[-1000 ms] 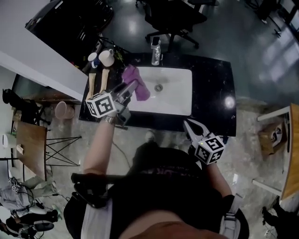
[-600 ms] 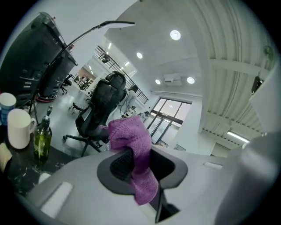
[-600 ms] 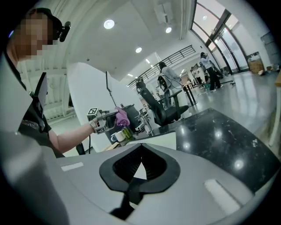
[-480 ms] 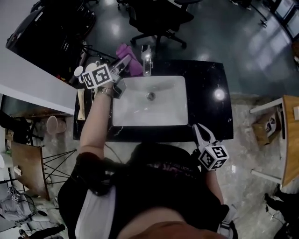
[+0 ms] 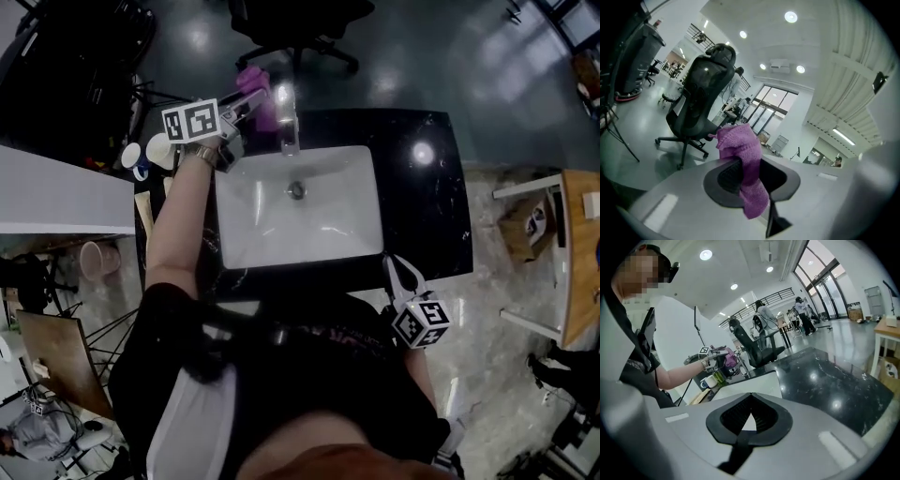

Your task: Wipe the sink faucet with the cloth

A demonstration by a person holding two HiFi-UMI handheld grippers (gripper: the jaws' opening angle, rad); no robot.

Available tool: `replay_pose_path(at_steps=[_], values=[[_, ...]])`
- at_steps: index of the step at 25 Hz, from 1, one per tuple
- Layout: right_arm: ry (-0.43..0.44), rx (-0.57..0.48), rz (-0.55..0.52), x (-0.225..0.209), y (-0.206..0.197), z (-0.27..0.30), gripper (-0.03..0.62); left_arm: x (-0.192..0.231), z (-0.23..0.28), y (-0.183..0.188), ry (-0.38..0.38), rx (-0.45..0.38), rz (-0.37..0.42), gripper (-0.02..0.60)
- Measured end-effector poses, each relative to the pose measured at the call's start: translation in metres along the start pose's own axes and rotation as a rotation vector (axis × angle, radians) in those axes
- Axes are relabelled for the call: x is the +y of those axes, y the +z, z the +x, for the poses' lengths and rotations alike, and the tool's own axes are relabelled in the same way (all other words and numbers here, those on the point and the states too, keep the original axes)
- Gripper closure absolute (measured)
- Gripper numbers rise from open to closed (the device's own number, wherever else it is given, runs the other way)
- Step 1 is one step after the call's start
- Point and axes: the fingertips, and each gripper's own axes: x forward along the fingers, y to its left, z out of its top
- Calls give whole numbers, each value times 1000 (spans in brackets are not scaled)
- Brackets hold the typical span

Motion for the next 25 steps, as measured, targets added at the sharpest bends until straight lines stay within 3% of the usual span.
replay_pose_path(at_steps=[2, 6, 11, 14, 18, 25], values=[[-21, 10, 23, -1, -7, 2, 583, 4, 13, -13, -43, 46, -22, 499], [-47, 25, 47, -2, -15, 7, 583, 19, 24, -26, -90, 32, -118, 500], [-56, 40, 72, -3, -25, 13, 583, 47, 32, -56, -33, 80, -155, 500], [-57, 52, 77, -2, -29, 15, 583, 64, 40, -86, 46, 175, -111, 503], [-62, 65, 63, 0, -31, 16, 583, 90, 48, -118, 144, 251, -109, 503], [-78, 67, 64, -4, -33, 10, 583, 101, 52, -129, 187, 267, -155, 503]])
